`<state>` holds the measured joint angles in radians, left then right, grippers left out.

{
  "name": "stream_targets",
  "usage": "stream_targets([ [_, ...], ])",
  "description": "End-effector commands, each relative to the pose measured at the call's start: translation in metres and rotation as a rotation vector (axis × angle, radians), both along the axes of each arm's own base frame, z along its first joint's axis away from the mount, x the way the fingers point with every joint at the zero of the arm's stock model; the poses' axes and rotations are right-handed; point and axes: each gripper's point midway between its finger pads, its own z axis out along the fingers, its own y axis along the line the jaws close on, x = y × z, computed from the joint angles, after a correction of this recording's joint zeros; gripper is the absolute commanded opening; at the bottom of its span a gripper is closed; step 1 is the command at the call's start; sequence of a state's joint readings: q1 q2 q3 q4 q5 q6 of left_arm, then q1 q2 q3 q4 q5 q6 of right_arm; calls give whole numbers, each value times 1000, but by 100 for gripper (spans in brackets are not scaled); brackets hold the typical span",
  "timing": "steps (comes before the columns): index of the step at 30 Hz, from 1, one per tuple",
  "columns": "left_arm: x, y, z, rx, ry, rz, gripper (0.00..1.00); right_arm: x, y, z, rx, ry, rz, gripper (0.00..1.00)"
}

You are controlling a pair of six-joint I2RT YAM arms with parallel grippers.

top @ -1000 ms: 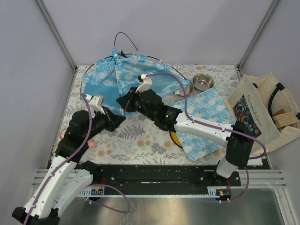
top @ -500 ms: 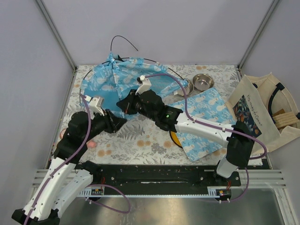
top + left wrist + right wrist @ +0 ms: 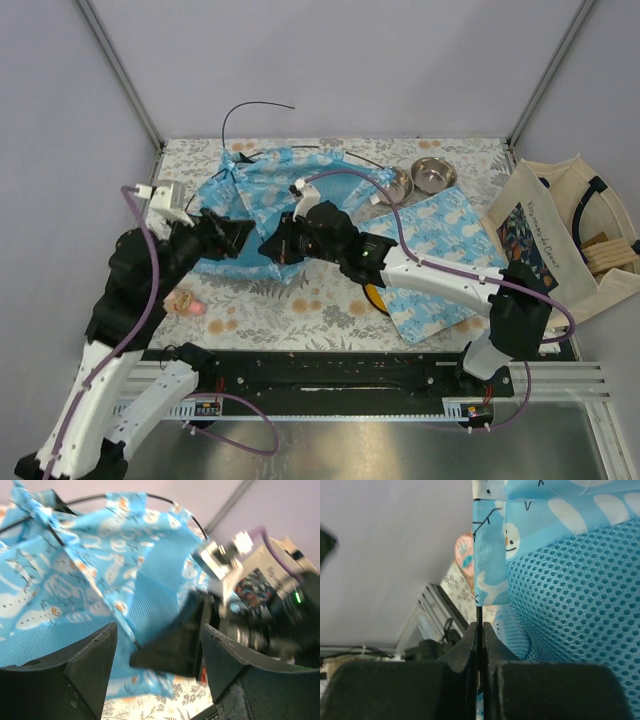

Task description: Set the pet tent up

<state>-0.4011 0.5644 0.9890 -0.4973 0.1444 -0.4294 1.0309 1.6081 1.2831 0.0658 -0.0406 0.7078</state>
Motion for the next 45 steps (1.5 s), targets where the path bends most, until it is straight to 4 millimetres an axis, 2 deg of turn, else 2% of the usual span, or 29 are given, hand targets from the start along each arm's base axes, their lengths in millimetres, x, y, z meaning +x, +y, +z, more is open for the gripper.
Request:
stream_targets([
  [1,55,13,-13,-53,181,242,72,22,-31,-24,-76,-45,-73,0],
  [4,85,26,-13,-36,209,360,73,17,-43,-40,-106,-43,-84,0],
  [6,104,42,-15,-36,235,432,73,14,-50,-45,-116,-49,-87,0],
  [11,145,58,-9,-36,263,439,75,8,-62,-62,-140,-73,-80,0],
  [12,153,56,-11,-12,265,421,75,7,-64,-68,-151,-73,-83,0],
  [15,168,32,-20,28,290,272,74,7,-68,-78,-168,-80,-80,2],
  [19,174,7,-38,16,321,135,72,7,-71,-83,-183,-90,-85,5],
  [23,180,14,-66,54,395,177,72,9,-72,-81,-186,-99,-94,8],
  [25,184,14,-75,72,413,175,65,9,-71,-81,-188,-100,-92,9],
  [29,190,9,-81,68,430,152,39,10,-72,-76,-189,-98,-98,18],
  [34,190,8,-83,95,440,130,9,10,-79,-67,-199,-107,-118,34],
  [35,190,8,-82,96,436,128,0,11,-80,-64,-200,-106,-121,38],
  [36,190,6,-79,93,432,119,0,11,-81,-61,-202,-107,-125,42],
  [39,186,-2,-57,70,392,71,0,7,-89,-38,-190,-127,-131,62],
  [40,185,-5,-47,63,369,54,0,3,-94,-37,-210,-123,-121,67],
  [45,173,-11,-11,50,277,24,0,0,-115,14,-158,-212,-159,83],
])
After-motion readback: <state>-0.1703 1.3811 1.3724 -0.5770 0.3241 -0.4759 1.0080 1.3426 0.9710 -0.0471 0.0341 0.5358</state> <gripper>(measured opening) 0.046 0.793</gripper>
